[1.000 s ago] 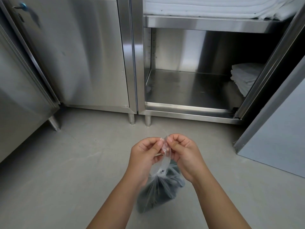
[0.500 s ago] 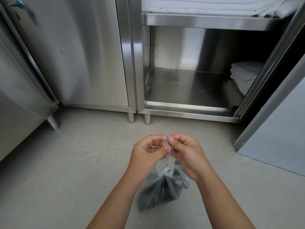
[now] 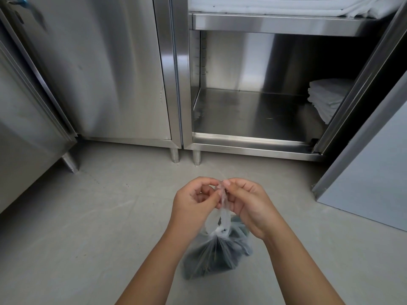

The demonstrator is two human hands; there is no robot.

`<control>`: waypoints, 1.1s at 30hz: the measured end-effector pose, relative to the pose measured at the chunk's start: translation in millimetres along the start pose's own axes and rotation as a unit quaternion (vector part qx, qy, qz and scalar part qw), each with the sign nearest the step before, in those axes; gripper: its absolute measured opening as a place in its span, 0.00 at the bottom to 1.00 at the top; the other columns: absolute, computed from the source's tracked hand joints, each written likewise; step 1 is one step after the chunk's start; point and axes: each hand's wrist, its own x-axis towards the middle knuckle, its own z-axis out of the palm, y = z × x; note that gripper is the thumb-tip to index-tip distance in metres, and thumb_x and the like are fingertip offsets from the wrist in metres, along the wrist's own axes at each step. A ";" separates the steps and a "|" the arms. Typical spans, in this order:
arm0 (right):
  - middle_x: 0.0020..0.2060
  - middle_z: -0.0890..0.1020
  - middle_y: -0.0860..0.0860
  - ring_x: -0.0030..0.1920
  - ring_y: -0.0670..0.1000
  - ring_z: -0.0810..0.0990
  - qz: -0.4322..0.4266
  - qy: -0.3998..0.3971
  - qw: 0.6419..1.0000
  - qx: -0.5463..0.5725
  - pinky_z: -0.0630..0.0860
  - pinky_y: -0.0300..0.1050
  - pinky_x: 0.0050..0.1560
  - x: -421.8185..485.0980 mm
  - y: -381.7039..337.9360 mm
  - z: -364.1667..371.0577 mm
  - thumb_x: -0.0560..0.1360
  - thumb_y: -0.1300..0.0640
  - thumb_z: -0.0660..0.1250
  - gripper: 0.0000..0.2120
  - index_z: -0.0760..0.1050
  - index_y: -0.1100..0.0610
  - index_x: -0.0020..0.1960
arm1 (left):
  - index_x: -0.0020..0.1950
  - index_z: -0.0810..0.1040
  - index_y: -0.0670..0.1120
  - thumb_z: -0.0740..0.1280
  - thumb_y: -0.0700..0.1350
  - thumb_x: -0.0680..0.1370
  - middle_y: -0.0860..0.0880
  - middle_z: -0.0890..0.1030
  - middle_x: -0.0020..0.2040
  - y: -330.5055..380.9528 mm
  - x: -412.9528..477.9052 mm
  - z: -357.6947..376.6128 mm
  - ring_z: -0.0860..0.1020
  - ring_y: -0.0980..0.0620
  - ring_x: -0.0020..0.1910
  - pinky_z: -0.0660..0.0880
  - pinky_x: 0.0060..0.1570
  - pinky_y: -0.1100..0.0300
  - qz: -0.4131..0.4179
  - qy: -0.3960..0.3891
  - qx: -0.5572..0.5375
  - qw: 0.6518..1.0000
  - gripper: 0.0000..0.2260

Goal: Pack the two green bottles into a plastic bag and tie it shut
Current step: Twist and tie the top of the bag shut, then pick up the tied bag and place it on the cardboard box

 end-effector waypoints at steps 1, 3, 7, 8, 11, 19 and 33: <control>0.34 0.82 0.57 0.35 0.50 0.81 0.001 -0.003 1.000 0.000 0.78 0.40 0.36 -0.7 -1.5 0.6 0.69 0.58 0.65 0.12 0.77 0.69 0.44 | 0.40 0.80 0.50 0.69 0.32 0.70 0.47 0.79 0.32 -0.7 0.5 0.3 0.79 0.53 0.31 0.79 0.36 0.58 0.001 0.002 0.006 1.000 0.12; 0.32 0.82 0.55 0.35 0.50 0.82 0.001 -0.005 1.000 -0.011 0.78 0.40 0.36 -1.6 -2.7 1.9 0.67 0.58 0.66 0.12 0.77 0.68 0.43 | 0.38 0.80 0.53 0.70 0.33 0.70 0.48 0.79 0.32 -1.9 1.2 0.3 0.78 0.52 0.32 0.79 0.37 0.55 -0.001 0.009 0.020 1.000 0.13; 0.34 0.82 0.57 0.39 0.56 0.80 0.004 0.031 0.998 -0.048 0.78 0.43 0.41 0.6 1.1 1.9 0.68 0.64 0.68 0.03 0.79 0.64 0.40 | 0.37 0.80 0.54 0.70 0.33 0.69 0.50 0.77 0.31 -3.3 2.0 1.2 0.75 0.54 0.31 0.76 0.34 0.59 0.001 0.004 0.039 0.999 0.14; 0.35 0.81 0.57 0.40 0.56 0.78 0.005 0.045 0.997 -0.055 0.77 0.44 0.42 1.4 2.0 1.7 0.69 0.66 0.67 0.02 0.79 0.63 0.40 | 0.37 0.80 0.54 0.70 0.33 0.69 0.51 0.76 0.30 -3.5 1.8 1.6 0.74 0.55 0.30 0.75 0.33 0.62 0.003 0.000 0.040 0.999 0.14; 0.37 0.79 0.59 0.41 0.57 0.77 0.006 0.064 0.996 -0.058 0.77 0.43 0.42 2.1 3.0 2.0 0.72 0.66 0.65 0.03 0.78 0.65 0.43 | 0.40 0.79 0.53 0.70 0.33 0.69 0.54 0.75 0.30 -5.8 1.3 1.1 0.74 0.57 0.30 0.73 0.33 0.64 0.007 -0.017 0.040 0.999 0.14; 0.33 0.77 0.56 0.39 0.56 0.73 -0.024 0.137 0.986 -0.087 0.71 0.52 0.45 4.4 5.5 2.0 0.72 0.66 0.65 0.05 0.77 0.60 0.38 | 0.46 0.75 0.56 0.68 0.39 0.72 0.53 0.78 0.39 -13.7 1.8 -7.4 0.76 0.56 0.36 0.72 0.38 0.66 0.010 0.000 0.112 0.994 0.11; 0.28 0.75 0.51 0.28 0.42 0.71 -0.026 0.232 0.963 -0.138 0.71 0.31 0.32 10.6 -7.4 -5.6 0.74 0.67 0.63 0.11 0.74 0.58 0.35 | 0.53 0.76 0.44 0.58 0.50 0.74 0.47 0.76 0.53 -17.1 15.6 -21.2 0.71 0.52 0.53 0.68 0.52 0.56 0.102 0.083 0.440 0.888 0.14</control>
